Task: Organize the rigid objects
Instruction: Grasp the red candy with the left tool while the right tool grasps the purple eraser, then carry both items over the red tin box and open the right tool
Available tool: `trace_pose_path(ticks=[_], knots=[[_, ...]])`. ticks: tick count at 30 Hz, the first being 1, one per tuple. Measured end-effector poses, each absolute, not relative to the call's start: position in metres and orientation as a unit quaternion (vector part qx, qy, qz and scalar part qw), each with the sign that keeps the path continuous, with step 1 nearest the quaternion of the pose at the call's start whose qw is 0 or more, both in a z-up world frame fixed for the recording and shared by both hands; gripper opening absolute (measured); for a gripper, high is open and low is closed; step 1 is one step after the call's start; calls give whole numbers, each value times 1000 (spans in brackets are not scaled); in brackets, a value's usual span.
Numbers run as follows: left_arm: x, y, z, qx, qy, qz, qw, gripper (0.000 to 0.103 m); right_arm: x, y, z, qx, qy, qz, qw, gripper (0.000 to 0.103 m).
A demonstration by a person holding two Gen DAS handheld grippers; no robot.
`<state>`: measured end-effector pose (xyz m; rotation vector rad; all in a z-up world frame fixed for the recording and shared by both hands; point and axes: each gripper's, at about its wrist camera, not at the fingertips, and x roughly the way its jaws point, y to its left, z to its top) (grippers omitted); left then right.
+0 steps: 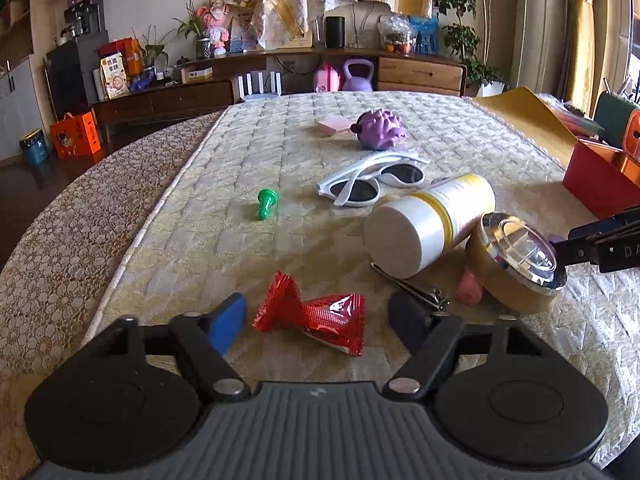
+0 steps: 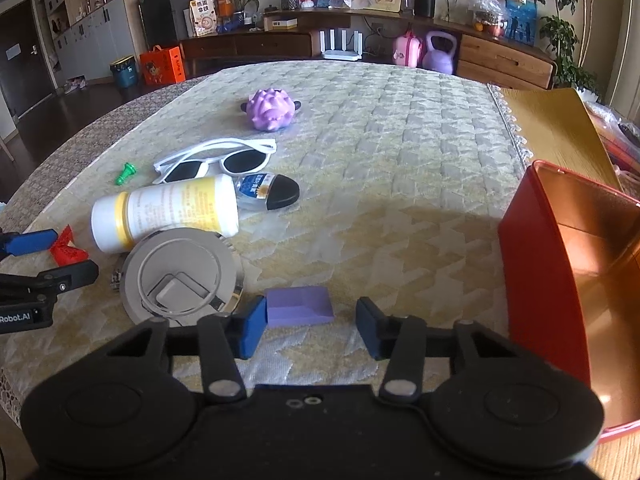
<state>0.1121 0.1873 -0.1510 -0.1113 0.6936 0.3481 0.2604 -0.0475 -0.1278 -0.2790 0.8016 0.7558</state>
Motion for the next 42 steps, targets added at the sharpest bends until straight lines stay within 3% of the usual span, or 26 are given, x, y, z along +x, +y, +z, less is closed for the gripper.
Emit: trace_pose_path(ticks=[4,9,15,42], knots=[[113,188,-153,-52,336,167,926,64,260,-46,-128,-134,376,359,844,43],[113,186,-152,-44,333,161,928,48,259,-47,-128,-131,373,355,847,36],[113,186,-151,-45,332,160,928,43,256,-50,-127,-128,369,349,852,35],[88,160,-98,-79,317,142,935,41,209,-122,-53,-77,321,332,884,35]])
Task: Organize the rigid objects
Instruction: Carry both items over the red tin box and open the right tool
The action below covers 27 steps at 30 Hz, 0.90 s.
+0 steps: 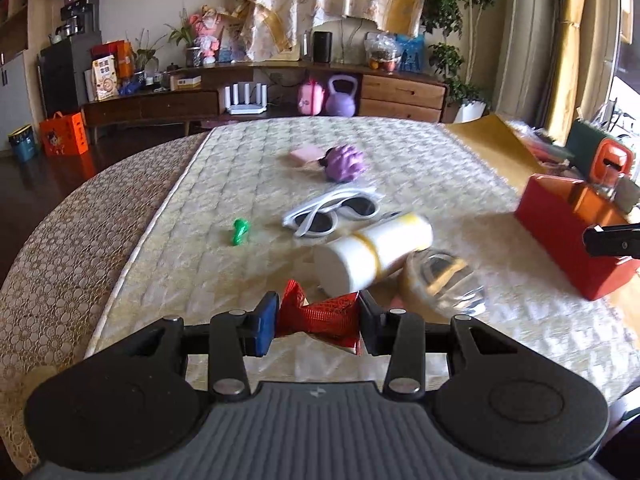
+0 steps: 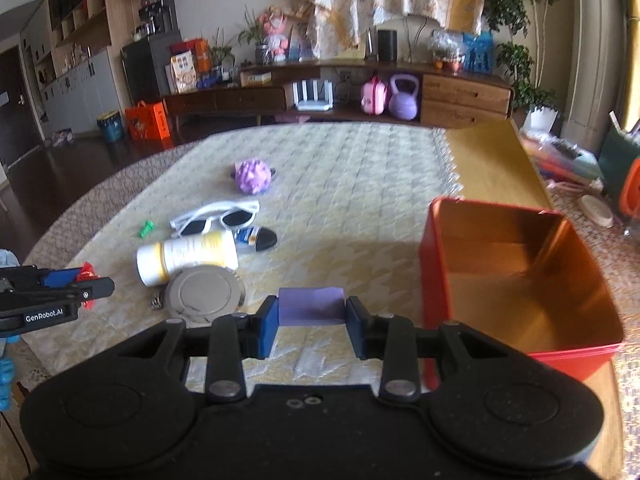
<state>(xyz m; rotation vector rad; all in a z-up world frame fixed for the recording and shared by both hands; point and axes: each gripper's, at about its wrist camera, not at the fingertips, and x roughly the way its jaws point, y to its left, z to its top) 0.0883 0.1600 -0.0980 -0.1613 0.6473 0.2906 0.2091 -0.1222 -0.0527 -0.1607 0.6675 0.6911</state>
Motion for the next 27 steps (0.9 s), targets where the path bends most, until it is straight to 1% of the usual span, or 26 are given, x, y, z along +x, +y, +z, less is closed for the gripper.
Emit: trace_pose_path(ticks=[7,14,21,27], knots=[[98,128,-65,-63,303,113,944,41,206,-150,-32,-75,304,323,893,35],[130,92,-41,-55,298,71,950,41,221,-180,-21,-66,299,308,901,35],[171,47,-32,-39,305,32,951,41,241,-206,-21,-62,297,295,906,35],[211,10,-36,-33,320,7,947,41,258,-227,-31,-56,302,286,908,35]])
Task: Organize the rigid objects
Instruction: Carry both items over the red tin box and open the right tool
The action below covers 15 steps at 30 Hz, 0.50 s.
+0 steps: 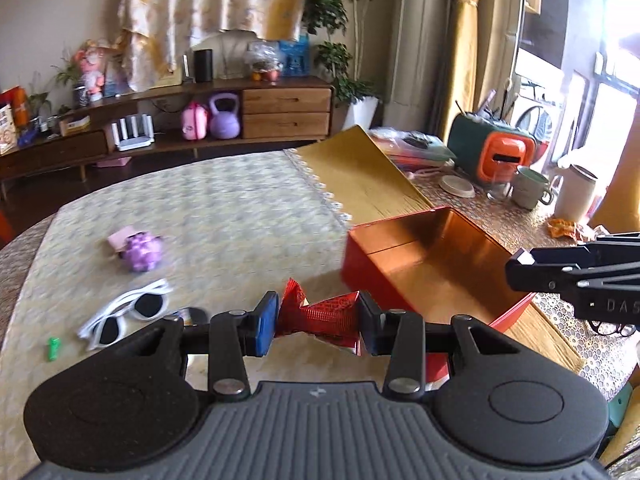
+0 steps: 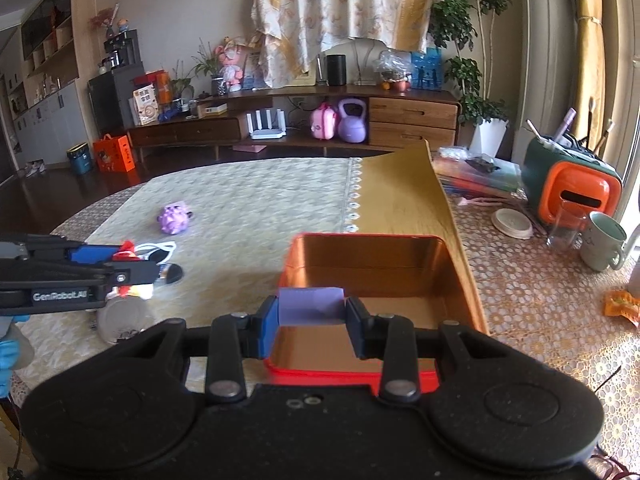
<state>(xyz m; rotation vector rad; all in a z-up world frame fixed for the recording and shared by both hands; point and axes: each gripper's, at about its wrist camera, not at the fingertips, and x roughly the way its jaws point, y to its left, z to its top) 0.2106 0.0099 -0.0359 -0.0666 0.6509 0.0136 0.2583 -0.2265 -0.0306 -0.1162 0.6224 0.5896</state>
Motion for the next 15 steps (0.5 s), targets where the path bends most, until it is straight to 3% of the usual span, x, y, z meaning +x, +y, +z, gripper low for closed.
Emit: trace_pose_path(ticks=[15], knots=[[309,-66,-54,1,350,-46,936,41,303,-251,-58,-64,330,275,901,35]])
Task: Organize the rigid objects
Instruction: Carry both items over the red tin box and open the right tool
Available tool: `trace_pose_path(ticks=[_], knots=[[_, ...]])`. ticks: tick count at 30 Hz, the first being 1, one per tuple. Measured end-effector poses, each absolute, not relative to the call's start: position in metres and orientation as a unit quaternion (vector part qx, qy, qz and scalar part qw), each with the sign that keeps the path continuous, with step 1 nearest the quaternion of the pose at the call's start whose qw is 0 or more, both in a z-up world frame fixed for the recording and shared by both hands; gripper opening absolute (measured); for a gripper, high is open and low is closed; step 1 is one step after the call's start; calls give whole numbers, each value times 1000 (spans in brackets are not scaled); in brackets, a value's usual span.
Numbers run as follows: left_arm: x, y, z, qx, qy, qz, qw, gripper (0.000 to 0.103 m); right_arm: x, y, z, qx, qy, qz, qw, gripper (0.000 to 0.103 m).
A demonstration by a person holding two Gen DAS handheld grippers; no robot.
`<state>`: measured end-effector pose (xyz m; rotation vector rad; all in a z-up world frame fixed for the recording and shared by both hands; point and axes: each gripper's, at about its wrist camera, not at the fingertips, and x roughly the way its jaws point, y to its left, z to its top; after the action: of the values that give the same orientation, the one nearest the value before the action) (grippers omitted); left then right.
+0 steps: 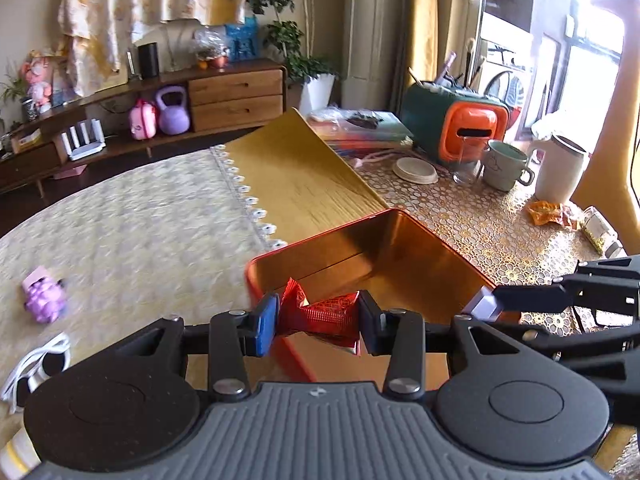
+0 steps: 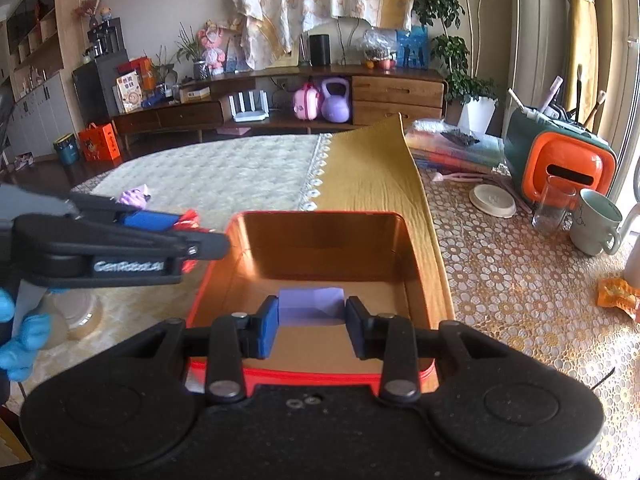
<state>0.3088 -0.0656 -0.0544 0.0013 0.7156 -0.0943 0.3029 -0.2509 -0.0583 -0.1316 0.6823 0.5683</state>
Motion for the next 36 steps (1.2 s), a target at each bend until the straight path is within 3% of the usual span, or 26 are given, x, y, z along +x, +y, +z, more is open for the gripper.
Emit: trace_pose_path(ticks=[15,36], knots=[[398,-100,-98,27,429,-61,901,41,346,-236,-90,-103,366,269,885,34],[440,-115,-124,30,480,-59,875,42,366,-219,-115,-121,408,267,865,34]])
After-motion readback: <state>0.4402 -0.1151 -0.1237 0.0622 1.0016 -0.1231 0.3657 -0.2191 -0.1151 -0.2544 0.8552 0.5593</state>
